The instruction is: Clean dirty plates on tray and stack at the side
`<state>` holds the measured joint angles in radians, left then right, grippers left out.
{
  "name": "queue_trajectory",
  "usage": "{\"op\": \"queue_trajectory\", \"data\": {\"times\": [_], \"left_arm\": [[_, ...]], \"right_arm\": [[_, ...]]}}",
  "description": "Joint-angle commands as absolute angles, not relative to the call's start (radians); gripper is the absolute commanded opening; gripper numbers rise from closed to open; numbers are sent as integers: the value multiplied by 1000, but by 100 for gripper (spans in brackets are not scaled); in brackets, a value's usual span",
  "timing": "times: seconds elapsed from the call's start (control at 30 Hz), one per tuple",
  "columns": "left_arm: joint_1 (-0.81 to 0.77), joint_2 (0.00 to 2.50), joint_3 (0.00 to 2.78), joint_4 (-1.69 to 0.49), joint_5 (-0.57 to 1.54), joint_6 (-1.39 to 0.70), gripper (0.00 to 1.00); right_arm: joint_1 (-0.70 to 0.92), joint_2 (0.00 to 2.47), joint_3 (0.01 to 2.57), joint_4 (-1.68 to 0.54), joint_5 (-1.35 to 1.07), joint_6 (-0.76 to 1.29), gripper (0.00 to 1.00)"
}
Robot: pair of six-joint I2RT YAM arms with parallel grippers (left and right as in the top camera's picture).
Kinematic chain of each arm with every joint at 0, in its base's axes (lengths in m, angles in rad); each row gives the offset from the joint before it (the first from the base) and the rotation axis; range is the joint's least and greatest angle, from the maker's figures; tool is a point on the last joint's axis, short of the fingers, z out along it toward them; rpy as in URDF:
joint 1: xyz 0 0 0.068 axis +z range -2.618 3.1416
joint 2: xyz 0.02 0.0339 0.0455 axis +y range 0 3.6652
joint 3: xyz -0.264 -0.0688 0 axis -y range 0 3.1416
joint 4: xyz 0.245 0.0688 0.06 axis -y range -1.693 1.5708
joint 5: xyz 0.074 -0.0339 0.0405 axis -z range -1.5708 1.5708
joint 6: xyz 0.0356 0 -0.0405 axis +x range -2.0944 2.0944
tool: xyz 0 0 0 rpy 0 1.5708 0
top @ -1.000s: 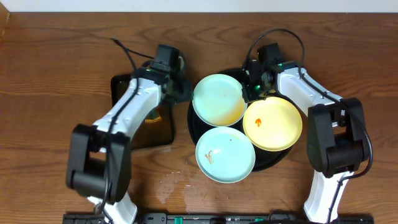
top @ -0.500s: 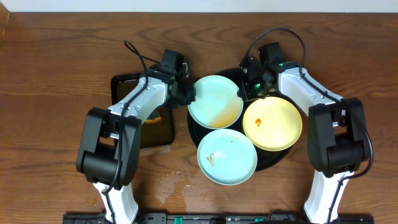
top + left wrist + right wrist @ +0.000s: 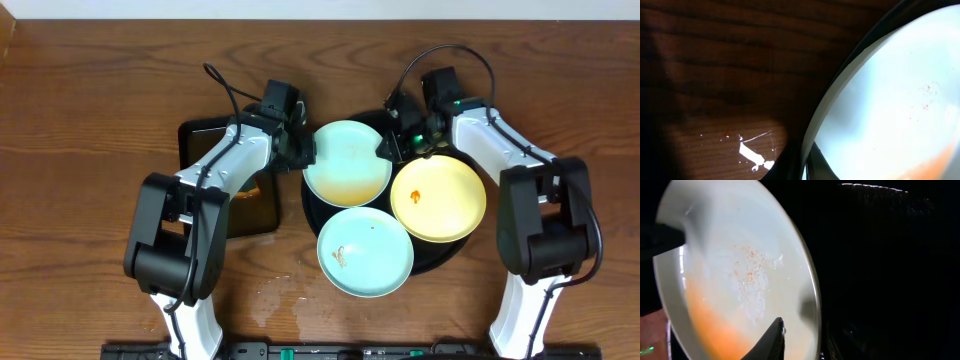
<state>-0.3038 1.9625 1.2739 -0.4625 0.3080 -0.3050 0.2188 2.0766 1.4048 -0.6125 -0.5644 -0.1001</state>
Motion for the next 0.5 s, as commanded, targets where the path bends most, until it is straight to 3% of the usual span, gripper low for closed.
{"op": "queue_trajectory", "data": {"times": [0.0, 0.2, 0.47], "left_arm": [[-293, 1982, 1264, -464, 219, -284, 8], [-293, 1993, 1264, -461, 220, -285, 7], [-293, 1993, 1264, -453, 220, -285, 8]], "right_arm": [[202, 2048, 1406, -622, -712, -156, 22], [183, 2068, 1404, -622, -847, -176, 20], [192, 2107, 1404, -636, -855, -177, 18]]}}
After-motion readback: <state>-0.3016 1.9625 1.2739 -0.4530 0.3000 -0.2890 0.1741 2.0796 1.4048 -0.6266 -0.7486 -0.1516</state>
